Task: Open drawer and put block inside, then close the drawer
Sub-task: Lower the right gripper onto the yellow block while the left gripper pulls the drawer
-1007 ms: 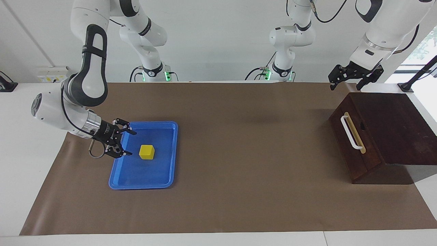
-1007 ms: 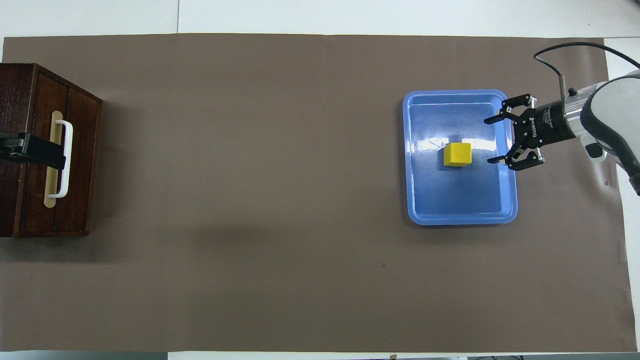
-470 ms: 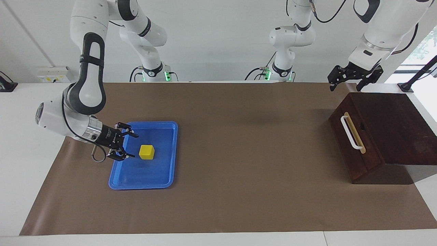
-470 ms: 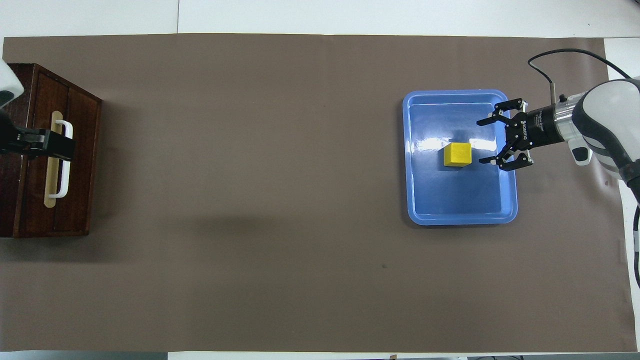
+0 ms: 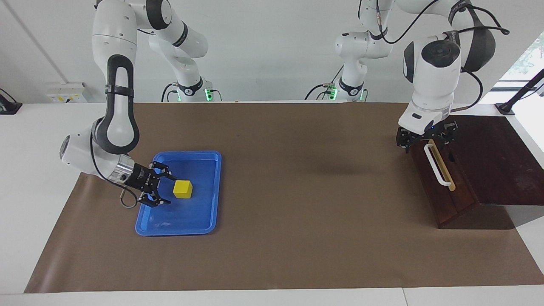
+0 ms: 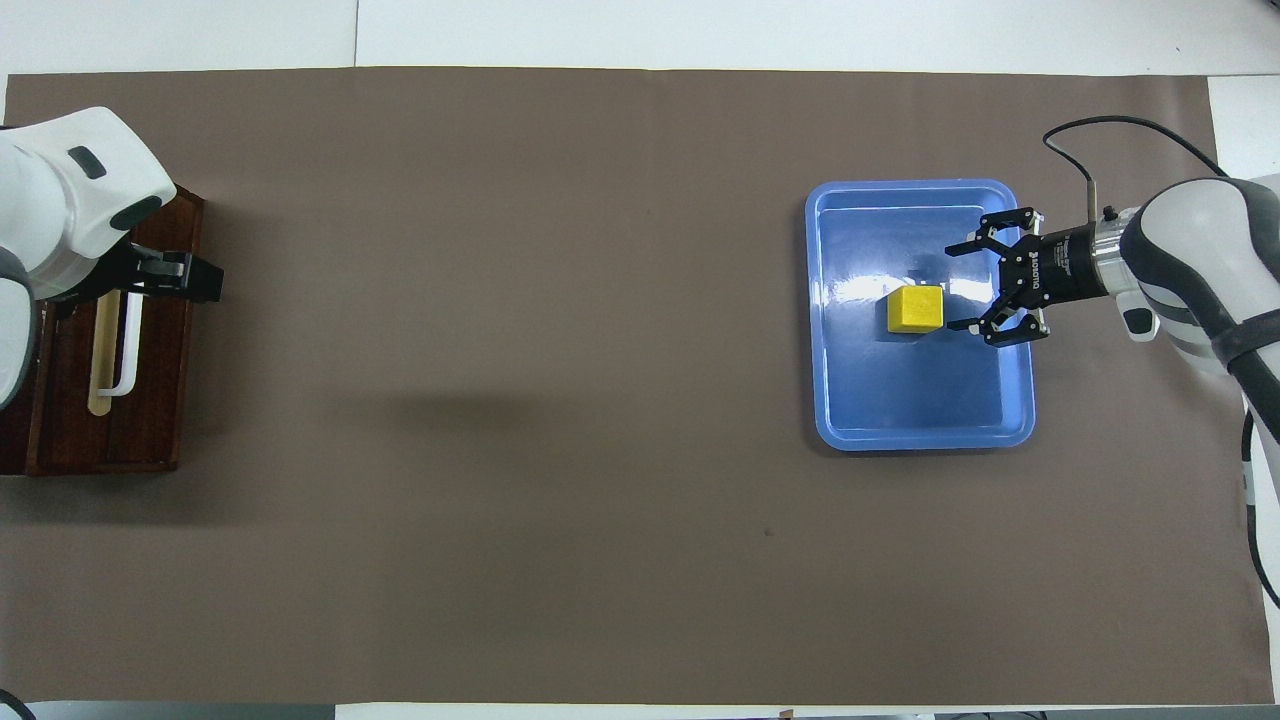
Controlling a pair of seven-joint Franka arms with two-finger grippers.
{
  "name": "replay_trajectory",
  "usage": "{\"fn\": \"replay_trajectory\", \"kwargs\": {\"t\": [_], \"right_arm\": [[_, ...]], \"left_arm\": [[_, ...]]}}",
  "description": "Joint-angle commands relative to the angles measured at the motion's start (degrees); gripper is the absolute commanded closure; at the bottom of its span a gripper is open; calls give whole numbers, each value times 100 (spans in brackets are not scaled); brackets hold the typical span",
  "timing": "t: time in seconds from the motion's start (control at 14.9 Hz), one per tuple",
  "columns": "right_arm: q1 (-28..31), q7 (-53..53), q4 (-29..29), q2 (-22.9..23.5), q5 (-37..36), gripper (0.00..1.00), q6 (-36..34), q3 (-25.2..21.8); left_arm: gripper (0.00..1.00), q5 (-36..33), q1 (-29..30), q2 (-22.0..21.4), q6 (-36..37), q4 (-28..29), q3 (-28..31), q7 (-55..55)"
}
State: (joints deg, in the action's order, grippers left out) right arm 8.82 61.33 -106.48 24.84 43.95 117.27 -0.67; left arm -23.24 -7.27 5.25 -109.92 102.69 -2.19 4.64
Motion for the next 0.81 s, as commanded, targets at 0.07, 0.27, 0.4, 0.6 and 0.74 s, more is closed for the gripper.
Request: {"fn": "replay_trajectory", "kwargs": {"t": [0.07, 0.27, 0.4, 0.6, 0.74], "right_arm": [[-55, -305, -382, -146, 272, 2, 367, 23], [-56, -323, -443, -155, 272, 2, 428, 32], [-125, -323, -505, -163, 281, 2, 534, 41], [-143, -323, -505, -163, 368, 3, 552, 41], [-196, -323, -514, -163, 421, 3, 631, 41]], "left_arm": [[0, -260, 207, 291, -766, 225, 43, 248], [0, -321, 647, 345, -1582, 645, 52, 248], [0, -689, 674, 345, -1682, 735, 52, 396], [0, -708, 665, 371, -1691, 761, 43, 537], [0, -717, 621, 380, -1717, 848, 52, 687]]}}
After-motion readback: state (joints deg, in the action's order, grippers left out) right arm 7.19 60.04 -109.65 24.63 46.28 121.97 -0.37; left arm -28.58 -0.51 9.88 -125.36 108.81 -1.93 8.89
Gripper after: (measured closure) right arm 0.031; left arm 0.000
